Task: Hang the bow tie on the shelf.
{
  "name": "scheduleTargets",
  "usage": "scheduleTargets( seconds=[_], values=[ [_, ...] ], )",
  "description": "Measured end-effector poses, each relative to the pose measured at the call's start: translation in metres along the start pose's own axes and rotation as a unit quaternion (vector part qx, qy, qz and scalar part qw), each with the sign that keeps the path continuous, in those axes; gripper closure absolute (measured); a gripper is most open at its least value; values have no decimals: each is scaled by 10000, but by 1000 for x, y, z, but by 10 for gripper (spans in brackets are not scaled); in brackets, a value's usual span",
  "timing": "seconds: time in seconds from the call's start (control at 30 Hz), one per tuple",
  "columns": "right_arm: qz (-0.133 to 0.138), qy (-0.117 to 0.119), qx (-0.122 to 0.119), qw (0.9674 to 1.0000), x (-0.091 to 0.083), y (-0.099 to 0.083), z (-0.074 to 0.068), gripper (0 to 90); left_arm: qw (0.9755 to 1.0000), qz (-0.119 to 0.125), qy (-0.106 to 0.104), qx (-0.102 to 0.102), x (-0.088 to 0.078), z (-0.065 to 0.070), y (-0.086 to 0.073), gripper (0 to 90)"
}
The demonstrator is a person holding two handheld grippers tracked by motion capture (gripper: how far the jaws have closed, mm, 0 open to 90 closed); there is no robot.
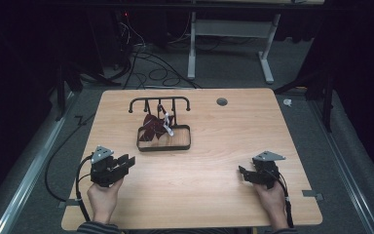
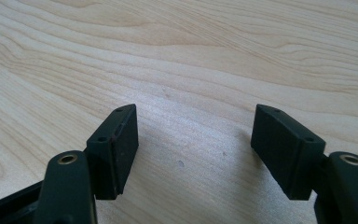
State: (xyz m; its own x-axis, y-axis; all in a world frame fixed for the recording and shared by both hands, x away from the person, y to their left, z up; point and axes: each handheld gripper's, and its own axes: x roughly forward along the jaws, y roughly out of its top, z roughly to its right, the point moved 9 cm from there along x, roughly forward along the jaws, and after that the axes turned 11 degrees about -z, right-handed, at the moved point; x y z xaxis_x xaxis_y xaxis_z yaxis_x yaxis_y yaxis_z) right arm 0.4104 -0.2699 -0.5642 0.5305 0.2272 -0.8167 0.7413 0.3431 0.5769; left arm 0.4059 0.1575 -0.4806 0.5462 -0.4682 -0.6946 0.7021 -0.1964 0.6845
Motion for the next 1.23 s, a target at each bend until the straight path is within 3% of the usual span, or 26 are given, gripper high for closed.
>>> scheduleTargets(
  seconds=[0.23, 0.53, 0.77, 0.9, 0.97, 1.23],
  values=[
    [1, -1, 0, 10000, 0, 0, 0, 333, 9999, -138, 47, -79, 9, -5, -14, 659],
    [0, 1, 6, 10000, 0, 0, 0, 333, 9989, -377, 255, -88, 30, -12, -38, 631],
    [-1, 0, 6, 10000, 0, 0, 0, 333, 9967, -506, 632, 57, 46, -19, -51, 555],
    [-1, 0, 7, 10000, 0, 0, 0, 333, 9932, -665, 932, 227, 55, -22, -58, 526],
    [2, 0, -1, 10000, 0, 0, 0, 333, 9928, -538, 1010, 357, 57, -21, -59, 514],
    [0, -3, -3, 10000, 0, 0, 0, 333, 9927, -524, 1026, 371, 58, -19, -60, 456]
  ],
)
